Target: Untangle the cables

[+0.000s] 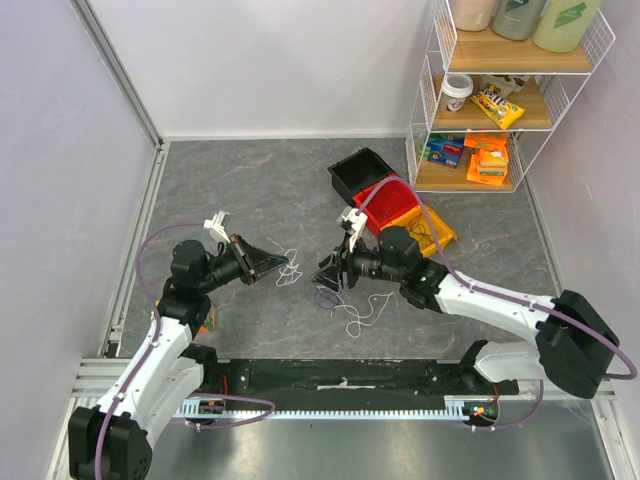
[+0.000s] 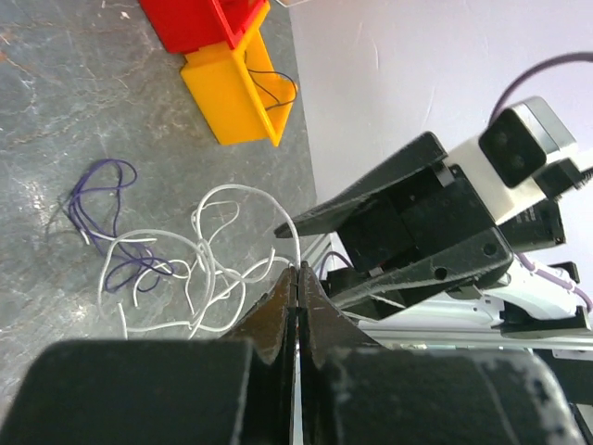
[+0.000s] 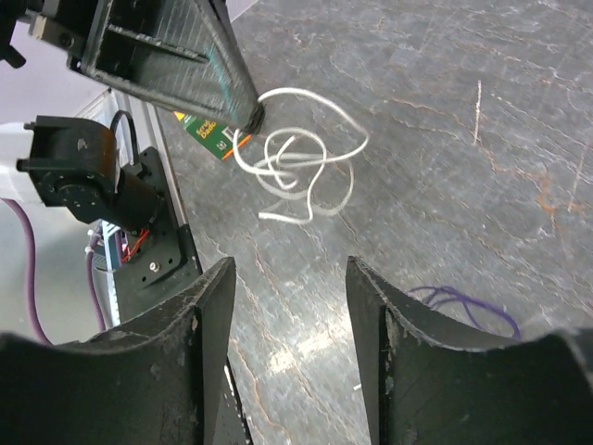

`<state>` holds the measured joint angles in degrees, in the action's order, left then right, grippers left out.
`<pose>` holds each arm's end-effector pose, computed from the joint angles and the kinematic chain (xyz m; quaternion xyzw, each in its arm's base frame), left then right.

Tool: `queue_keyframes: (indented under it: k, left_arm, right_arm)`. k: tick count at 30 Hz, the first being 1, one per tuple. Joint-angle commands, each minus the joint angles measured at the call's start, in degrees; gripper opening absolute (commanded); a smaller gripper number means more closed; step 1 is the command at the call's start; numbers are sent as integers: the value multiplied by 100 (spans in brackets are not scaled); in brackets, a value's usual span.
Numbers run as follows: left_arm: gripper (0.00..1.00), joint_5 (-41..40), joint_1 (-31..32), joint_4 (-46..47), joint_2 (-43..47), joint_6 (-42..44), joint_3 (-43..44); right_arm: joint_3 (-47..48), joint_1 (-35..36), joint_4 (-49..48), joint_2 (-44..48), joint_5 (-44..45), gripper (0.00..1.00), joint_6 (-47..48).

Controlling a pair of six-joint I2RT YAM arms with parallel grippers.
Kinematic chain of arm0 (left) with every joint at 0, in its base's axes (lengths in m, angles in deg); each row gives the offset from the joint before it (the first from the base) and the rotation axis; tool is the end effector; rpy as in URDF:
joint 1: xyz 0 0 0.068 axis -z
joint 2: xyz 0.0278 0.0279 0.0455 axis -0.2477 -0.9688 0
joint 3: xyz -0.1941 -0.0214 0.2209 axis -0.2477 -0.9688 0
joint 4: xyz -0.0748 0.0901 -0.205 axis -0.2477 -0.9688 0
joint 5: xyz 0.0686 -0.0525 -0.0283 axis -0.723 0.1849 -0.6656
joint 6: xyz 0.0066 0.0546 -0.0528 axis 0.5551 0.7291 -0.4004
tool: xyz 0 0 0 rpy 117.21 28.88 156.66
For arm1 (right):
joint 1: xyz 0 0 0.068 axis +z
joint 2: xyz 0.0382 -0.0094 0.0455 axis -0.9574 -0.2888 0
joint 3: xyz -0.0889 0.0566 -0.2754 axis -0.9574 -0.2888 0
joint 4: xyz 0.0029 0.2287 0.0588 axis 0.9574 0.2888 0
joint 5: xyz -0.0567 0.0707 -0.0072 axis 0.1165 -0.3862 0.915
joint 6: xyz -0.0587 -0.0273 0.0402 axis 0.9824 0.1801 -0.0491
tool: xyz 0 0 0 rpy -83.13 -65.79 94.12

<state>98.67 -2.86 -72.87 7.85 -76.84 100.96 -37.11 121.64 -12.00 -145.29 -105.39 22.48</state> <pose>0.1418 -0.0721 0.2575 -0.1125 0.7535 -0.5706 0.3066 0.1634 0.2213 0.2847 -0.2725 0.7342 0.4837 0.3907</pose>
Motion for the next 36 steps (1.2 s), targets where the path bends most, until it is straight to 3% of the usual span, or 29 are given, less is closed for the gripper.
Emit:
queue_keyframes:
  k: [1,8,12,15,22,23,24,26,27,28,30,33,34,36]
  left_arm:
    - [2,387,12,-205,167,-315,287]
    - [2,537,12,-214,176,-315,252]
    - [2,563,12,-196,176,-315,234]
    - [2,581,12,-152,159,-324,234]
    - [2,634,12,-65,27,-350,331]
    - [2,642,12,-47,10,-359,348]
    - [2,677,12,-29,-8,-359,348]
    - [2,695,12,-21,-26,-307,357]
    - [2,730,12,-12,-8,-263,349]
    - [5,748,12,-3,0,-210,357]
    - [26,696,12,-229,105,44,410]
    - [81,249,20,-722,649,518,419]
    - [87,12,12,-871,860,702,419]
    - [88,-375,20,-1416,1168,976,384]
  right_arm:
    - [467,-8,-784,-359,-233,57,-177]
    - [722,-8,-1407,-974,-636,57,-326]
    - [670,18,-1961,-1203,-918,52,-642]
    - [687,27,-1980,-1317,-953,46,-643]
    - [687,88,-2129,-1449,-988,45,-643]
    - [687,97,-2164,-1476,-989,38,-643]
    - [687,97,-2173,-1467,-971,23,-634]
    - [687,97,-1981,-1397,-726,5,-608]
    - [687,88,-1884,-1345,-638,0,-608]
    - [696,88,-1753,-1301,-541,0,-599]
    - [679,88,-1541,-1117,-322,0,-660]
    - [547,-8,-1505,-835,-294,0,-967]
    - [547,-43,-1479,-747,-338,0,-1055]
    - [529,-149,-1444,-668,-530,0,-1248]
